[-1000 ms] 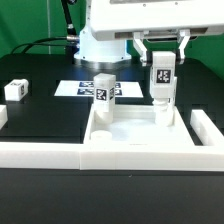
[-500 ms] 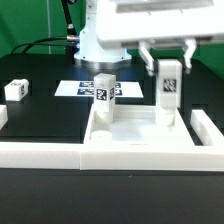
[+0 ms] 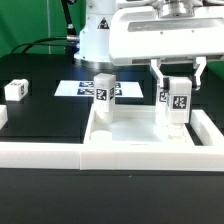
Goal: Assemble square table
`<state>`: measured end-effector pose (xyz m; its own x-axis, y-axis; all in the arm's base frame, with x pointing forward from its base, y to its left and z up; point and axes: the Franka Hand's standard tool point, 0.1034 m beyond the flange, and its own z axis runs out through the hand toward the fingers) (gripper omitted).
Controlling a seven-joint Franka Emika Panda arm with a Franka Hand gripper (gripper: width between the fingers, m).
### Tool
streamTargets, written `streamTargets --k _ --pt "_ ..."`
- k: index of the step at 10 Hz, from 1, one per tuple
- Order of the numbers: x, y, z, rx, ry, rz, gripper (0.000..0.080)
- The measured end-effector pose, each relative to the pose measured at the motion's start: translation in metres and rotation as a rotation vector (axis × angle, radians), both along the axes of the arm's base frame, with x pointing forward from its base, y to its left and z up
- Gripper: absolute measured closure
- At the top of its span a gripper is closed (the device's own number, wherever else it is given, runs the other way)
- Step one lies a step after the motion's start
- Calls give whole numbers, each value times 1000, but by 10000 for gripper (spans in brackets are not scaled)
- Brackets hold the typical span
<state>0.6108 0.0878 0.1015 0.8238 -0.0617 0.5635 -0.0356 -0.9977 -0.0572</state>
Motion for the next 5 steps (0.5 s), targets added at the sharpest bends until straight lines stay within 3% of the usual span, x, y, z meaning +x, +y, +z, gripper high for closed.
streamTargets --k 5 --pt "8 0 0 -3 -21 -2 506"
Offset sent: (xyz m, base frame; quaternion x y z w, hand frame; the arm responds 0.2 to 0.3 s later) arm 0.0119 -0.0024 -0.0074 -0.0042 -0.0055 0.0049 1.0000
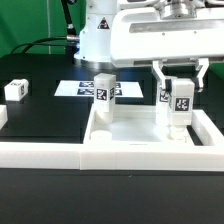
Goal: Assemble square table
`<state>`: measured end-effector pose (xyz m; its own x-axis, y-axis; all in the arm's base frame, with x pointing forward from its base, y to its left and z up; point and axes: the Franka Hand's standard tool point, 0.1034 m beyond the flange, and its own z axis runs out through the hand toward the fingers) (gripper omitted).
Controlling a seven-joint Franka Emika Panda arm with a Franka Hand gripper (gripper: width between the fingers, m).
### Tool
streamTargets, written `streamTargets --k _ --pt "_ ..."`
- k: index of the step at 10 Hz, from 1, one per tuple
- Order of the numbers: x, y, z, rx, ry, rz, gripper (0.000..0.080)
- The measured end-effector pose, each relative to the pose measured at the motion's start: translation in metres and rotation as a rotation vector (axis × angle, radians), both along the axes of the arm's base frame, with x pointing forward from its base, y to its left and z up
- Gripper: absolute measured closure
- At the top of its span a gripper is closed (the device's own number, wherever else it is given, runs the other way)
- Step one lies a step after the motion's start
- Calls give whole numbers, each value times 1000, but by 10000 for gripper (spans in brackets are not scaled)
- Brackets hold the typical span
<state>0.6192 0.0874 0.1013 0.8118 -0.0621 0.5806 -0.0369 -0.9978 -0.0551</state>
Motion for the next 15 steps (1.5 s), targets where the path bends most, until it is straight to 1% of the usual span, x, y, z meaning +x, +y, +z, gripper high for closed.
streamTargets --k 2,5,7,10,11,13,15 --pt "-1 -4 -3 -2 3 -6 506" --pt "-3 -5 -8 -3 12 -7 506" --pt "-1 -1 -13 -6 5 -3 506" --pt "10 0 -14 -7 -21 -5 506" --pt "12 6 -14 -1 -17 -1 506" --pt "12 12 -14 -1 -18 9 506" --pt "13 12 -14 -2 -14 12 506"
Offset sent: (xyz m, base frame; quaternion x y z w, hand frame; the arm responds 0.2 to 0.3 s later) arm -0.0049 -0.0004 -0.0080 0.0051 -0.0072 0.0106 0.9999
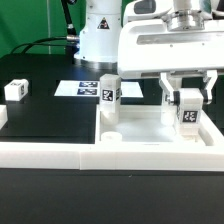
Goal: Assemble square table
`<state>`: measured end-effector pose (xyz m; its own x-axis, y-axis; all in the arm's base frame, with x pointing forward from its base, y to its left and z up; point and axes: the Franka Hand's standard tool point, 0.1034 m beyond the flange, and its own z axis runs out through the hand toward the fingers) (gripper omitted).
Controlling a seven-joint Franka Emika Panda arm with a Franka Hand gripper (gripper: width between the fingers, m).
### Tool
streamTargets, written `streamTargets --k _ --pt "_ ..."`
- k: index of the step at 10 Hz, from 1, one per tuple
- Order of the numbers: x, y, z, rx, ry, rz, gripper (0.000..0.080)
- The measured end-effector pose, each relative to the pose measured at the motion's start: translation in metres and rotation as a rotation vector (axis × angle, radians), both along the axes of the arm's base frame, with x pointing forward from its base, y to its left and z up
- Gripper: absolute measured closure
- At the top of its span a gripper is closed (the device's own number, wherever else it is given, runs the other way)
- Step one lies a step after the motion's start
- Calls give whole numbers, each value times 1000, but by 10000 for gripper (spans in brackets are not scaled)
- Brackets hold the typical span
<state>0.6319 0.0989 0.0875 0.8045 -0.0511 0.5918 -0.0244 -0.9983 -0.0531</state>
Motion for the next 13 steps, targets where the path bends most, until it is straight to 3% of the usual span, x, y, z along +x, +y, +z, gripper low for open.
streamTargets --k 3,5,10,11,12,13 --pt "0 3 0 4 -8 -5 506" --pt "-2 17 -1 -2 -43 -19 506" --pt "0 16 -2 3 -13 -21 506" --pt "-1 16 -4 5 1 -20 449" --pt "-2 17 -6 6 7 -19 313" --pt "-2 17 -6 6 7 -19 313"
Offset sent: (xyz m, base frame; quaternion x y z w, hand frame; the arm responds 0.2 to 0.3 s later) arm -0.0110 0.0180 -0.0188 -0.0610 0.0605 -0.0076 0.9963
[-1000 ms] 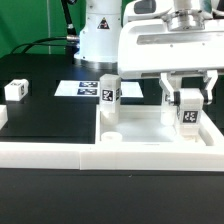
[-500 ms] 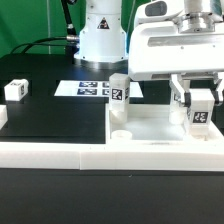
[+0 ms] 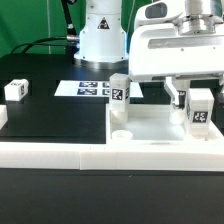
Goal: Assemble square table
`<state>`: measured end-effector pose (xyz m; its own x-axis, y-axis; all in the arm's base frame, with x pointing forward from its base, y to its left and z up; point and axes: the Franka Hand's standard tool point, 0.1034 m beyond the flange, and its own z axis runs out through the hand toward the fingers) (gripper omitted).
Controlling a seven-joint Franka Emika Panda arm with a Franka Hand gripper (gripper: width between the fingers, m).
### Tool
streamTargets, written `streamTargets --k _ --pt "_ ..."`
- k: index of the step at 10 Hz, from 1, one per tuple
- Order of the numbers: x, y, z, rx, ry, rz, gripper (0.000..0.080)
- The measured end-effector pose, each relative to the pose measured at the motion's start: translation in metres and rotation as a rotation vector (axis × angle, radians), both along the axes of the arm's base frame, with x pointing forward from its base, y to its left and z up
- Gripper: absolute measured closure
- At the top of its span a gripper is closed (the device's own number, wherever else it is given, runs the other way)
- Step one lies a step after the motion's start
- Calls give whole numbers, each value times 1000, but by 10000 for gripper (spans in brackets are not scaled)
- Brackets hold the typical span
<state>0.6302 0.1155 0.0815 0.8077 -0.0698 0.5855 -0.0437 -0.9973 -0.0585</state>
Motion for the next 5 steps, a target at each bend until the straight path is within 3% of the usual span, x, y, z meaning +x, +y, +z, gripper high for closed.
streamTargets --k 1,5 --pt "0 0 0 0 1 0 186" --pt "-1 0 -2 -1 3 0 152"
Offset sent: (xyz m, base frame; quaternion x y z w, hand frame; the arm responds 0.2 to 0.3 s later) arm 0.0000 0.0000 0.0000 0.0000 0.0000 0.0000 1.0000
